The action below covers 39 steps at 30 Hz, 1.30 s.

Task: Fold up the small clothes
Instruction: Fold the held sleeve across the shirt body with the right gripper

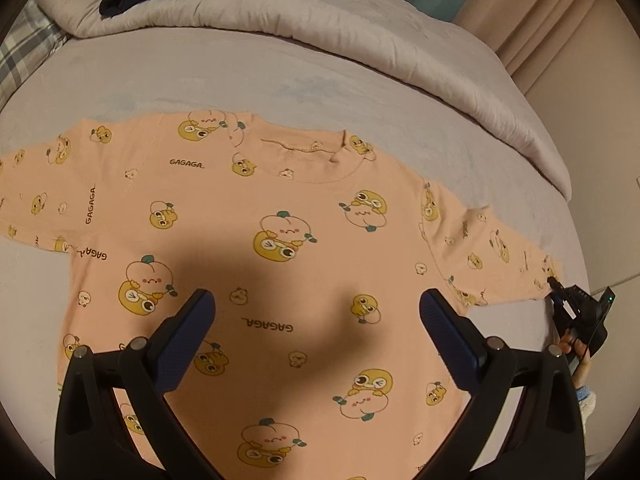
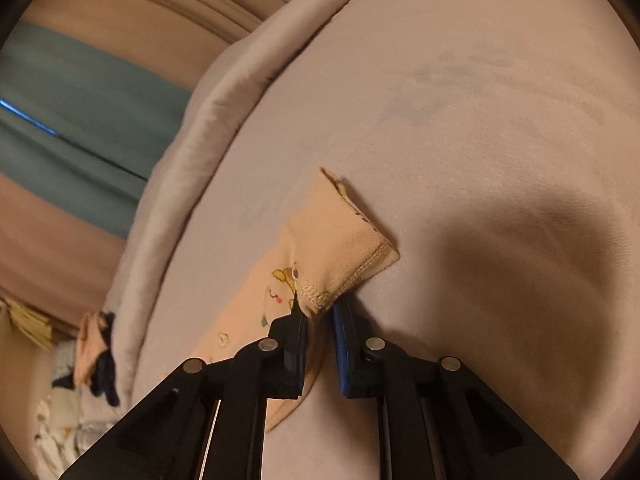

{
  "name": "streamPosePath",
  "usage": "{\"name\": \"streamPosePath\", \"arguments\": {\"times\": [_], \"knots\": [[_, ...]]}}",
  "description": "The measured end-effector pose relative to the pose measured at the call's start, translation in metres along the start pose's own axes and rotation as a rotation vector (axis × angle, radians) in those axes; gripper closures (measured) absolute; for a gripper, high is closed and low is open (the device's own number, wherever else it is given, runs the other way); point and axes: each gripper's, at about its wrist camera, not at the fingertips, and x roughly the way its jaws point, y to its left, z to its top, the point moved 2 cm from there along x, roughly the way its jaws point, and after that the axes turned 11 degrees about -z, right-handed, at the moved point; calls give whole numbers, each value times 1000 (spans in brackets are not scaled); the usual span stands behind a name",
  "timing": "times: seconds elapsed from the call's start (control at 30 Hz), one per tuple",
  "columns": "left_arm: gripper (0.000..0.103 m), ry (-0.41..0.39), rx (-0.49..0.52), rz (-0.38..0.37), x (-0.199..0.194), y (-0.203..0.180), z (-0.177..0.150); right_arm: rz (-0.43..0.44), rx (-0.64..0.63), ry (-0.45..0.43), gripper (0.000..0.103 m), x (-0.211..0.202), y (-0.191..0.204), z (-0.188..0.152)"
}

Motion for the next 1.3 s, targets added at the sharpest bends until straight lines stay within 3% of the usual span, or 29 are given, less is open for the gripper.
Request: {"name": "streamPosePath", "arguments": {"times": [0.17,0.3,0.47,0.67,0.8,1.03,1.1,1.17,1.23,1.3], "knots": [[1,-28,-30,-26,-12,13,4,-16,-168,-94,95,-32,39,-7],[1,-63,-69,-56,-29,29,9,22,-394,-140,95,-69,105,-36],[1,-80,-123,-120,-52,53,7,131,-696,-151,95,-103,197,-108],[1,-105,-227,-208,-80,91,2,207,-946,-139,95,-97,282,-200],[1,-130,-287,-191,-94,117,-5,176,-1119,-204,95,-78,317,-268],[1,-142,-351,-150,-105,150,-11,189,-1329,-141,94,-35,355,-386],[1,-147,-362,-147,-105,155,-11,216,-1385,-73,77,-30,354,-405],[1,-142,-367,-162,-102,156,-10,289,-1386,30,70,-32,351,-407],[1,-136,-368,-182,-99,159,-11,374,-1326,91,62,-45,344,-388],[1,-127,-382,-226,-92,160,-10,419,-1251,112,41,-57,336,-359]]}}
